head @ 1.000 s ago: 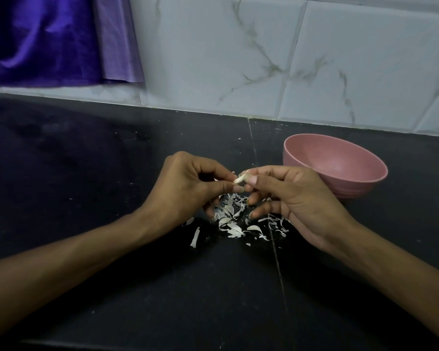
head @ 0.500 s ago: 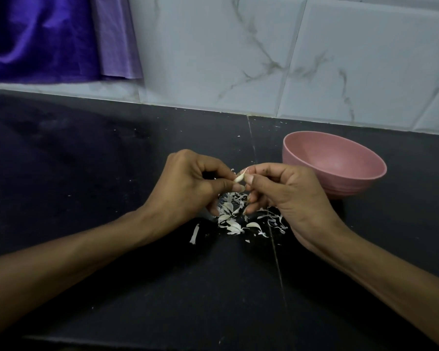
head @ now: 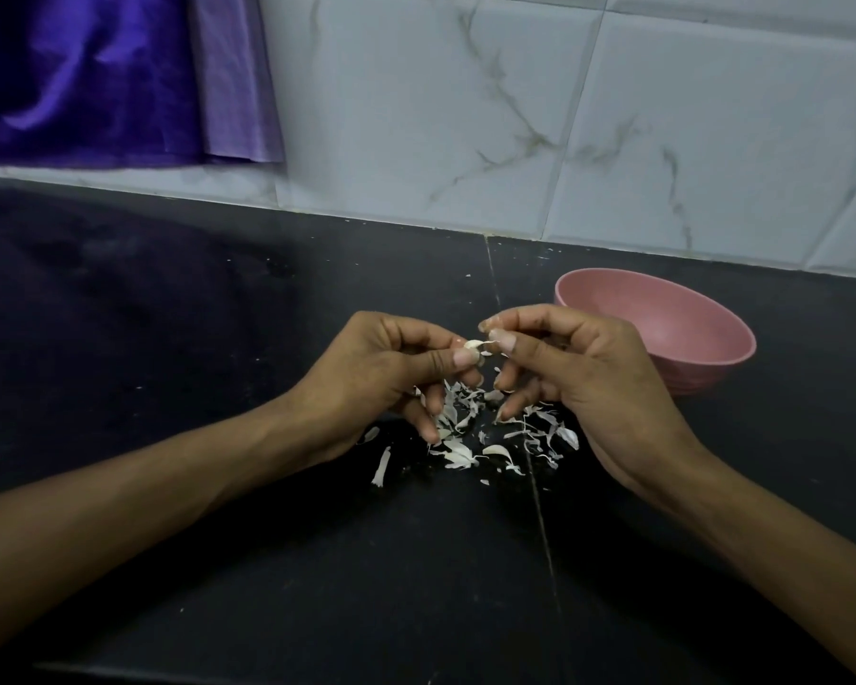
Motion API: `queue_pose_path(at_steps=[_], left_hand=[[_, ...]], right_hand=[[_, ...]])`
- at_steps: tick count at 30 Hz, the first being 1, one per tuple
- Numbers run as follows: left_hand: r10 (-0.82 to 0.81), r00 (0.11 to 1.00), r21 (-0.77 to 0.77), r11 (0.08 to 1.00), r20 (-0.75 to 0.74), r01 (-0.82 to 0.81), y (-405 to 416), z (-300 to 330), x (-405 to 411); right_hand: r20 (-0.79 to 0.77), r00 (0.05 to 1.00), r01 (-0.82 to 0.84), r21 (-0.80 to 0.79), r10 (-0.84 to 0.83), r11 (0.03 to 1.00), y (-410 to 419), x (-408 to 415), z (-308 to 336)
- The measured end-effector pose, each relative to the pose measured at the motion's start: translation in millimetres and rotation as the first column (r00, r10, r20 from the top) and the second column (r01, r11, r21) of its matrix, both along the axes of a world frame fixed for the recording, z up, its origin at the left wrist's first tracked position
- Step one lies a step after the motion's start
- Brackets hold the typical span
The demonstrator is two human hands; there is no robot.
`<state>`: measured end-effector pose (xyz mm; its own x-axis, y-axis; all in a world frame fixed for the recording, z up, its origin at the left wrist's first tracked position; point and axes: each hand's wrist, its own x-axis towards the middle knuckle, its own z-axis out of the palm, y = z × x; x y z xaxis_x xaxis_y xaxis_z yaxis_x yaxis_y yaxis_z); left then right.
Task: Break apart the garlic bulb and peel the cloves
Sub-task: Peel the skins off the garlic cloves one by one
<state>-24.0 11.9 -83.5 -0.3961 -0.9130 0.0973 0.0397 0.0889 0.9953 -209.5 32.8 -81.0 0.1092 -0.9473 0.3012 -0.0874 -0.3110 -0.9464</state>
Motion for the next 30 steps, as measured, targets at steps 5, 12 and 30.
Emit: queue_pose_path(at_steps=[5, 12, 30], left_hand=[[0.001, 1.000, -0.005, 1.000, 0.002, -0.001, -0.2, -1.1, -0.3], [0.047, 0.999, -0.040, 0.998, -0.003, -0.047, -0.5, -1.2, 0.0], [0.113, 0.989, -0.272, 0.959, 0.100, -0.082, -0.3, -1.2, 2.5]], right_hand=[[-0.011, 1.000, -0.020, 0.003, 0.020, 1.000, 0.0, -0.7, -0.1], [0.005, 1.000, -0.013, 0.007, 0.013, 1.000, -0.3, 1.2, 0.2], [0.031, 0.996, -0.085, 0.152, 0.082, 0.985, 3.6, 4.2, 1.8]])
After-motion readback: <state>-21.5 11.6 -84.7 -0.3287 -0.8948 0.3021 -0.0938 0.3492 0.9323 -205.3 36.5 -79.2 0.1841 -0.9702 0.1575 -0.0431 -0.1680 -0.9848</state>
